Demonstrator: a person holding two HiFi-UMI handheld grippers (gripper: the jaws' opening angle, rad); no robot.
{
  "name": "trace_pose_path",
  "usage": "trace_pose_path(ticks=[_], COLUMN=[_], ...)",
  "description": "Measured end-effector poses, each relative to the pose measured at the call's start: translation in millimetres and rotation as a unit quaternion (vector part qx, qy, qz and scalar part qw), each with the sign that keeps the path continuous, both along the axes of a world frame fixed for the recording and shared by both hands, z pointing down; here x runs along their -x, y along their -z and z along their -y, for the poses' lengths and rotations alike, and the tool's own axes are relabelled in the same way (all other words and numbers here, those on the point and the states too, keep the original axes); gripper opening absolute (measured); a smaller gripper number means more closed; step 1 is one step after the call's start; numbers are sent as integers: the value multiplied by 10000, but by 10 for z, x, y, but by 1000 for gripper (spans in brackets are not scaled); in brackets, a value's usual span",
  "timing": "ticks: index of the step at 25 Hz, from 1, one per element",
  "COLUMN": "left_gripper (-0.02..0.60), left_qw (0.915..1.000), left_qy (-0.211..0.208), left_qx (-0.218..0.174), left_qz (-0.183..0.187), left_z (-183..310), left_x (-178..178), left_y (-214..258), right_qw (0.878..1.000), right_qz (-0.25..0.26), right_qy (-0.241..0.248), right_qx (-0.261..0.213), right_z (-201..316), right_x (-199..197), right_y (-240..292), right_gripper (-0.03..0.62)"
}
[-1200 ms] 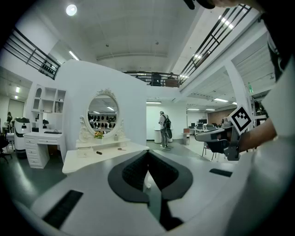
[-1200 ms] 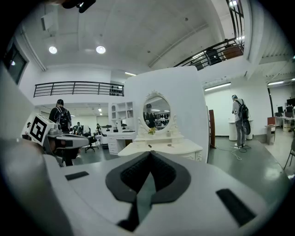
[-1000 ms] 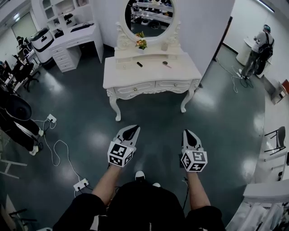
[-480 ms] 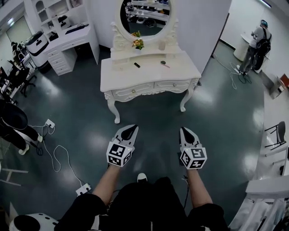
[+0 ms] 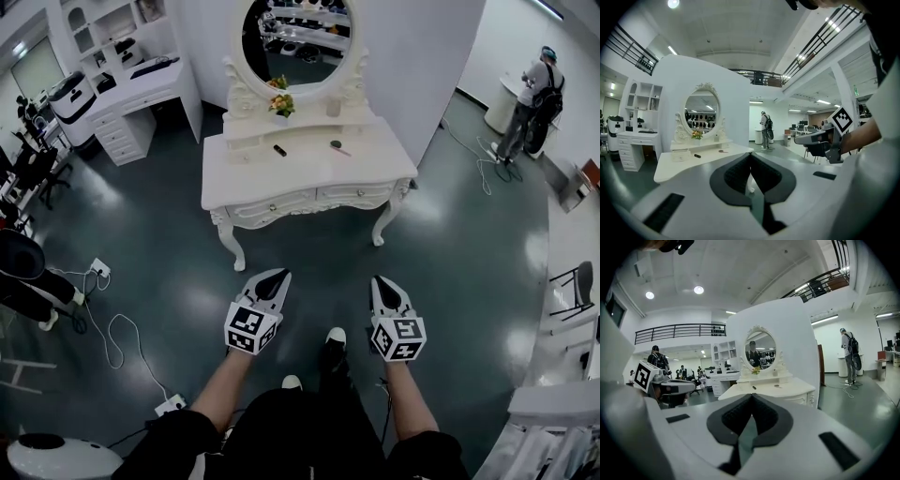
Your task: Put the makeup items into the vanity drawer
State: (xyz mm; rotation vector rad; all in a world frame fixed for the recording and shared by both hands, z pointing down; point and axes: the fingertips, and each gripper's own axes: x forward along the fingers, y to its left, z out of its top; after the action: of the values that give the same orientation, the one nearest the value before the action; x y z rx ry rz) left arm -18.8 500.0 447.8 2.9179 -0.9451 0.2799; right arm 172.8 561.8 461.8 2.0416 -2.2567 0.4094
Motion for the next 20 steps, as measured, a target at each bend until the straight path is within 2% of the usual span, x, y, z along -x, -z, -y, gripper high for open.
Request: trace_pose_path(ticks=[11,15,20], left_gripper=[21,21,21], left_qw=[9990,9982,9961], left_qy=[438,606,881], left_qx=[-22,-40,16], left_qz=[26,26,18], left_z=[1319,1688,2020], left_x=[-673,-925,-1134], left_y=[141,222,177], right_qw=[9990,9980,9953], right_qz=[-102,-70,-24], right_qy=[424,609,968], right_qx=[-137,-151,-64], right_z=[1575,2054,2496], right_x=[-723,-973,-1098], right_y=[206,285,197], right_gripper=[3,3,3])
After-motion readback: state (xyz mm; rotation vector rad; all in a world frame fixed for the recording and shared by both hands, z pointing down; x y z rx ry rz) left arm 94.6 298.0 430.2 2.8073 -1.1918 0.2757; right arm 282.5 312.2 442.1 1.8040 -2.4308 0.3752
